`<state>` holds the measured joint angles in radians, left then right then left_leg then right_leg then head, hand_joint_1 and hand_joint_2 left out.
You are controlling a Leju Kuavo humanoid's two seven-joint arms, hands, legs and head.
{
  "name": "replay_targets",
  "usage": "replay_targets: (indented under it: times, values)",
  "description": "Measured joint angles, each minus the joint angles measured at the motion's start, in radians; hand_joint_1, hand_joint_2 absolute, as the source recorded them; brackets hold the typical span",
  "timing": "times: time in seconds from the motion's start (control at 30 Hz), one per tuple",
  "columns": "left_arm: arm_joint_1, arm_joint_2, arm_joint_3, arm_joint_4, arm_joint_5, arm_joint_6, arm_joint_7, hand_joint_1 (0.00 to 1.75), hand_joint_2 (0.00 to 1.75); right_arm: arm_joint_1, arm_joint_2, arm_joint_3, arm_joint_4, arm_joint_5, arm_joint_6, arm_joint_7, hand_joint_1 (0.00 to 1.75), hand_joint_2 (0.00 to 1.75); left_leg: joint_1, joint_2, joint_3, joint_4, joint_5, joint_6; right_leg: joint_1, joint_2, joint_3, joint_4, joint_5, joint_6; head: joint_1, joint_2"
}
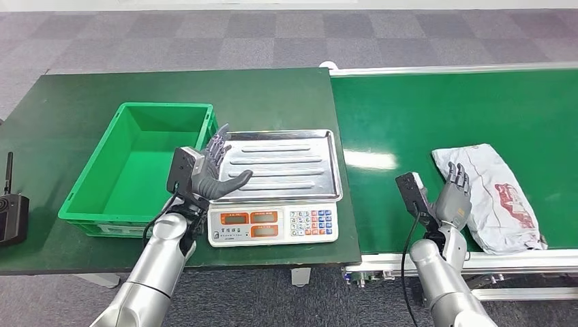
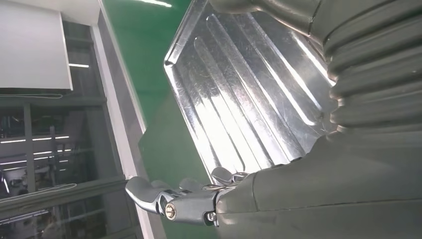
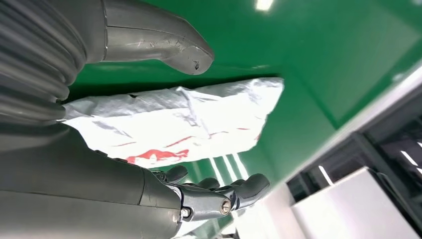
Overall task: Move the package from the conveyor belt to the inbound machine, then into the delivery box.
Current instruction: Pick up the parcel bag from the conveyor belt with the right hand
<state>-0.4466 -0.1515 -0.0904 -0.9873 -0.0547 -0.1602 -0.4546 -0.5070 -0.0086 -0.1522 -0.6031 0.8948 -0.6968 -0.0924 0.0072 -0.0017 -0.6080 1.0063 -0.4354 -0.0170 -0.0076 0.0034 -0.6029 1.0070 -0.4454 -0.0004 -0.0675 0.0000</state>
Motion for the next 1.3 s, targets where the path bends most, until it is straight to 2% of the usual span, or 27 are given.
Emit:
replay_targets:
  times: [0.7,1.1,1.3]
  values:
    - [0.071,0.006,0.000,-0.054,0.011,-0.004,0.002,0.00,1.75,-0.099,-0.044,-0.008,0.170,0.132,0.110,0.189,0.00,1.75,0.000,0.000,0.000,0.000,0.000,0.000,0.000,0.000,0.000,0.000,0.000,0.000,0.000,0.000]
    - [0.095,0.007,0.002,-0.071,0.011,-0.001,0.000,0.00,1.75,-0.114,-0.061,-0.008,0.192,0.193,0.026,0.204,0.00,1.75,0.000,0.000,0.000,0.000,0.000,0.000,0.000,0.000,0.000,0.000,0.000,0.000,0.000,0.000]
    - [0.097,0.007,0.003,-0.075,0.011,-0.001,0.000,0.00,1.75,-0.103,-0.061,-0.008,0.192,0.213,0.026,0.208,0.00,1.75,0.000,-0.001,0.000,0.000,0.000,0.000,0.000,0.000,0.000,0.000,0.000,0.000,0.000,0.000]
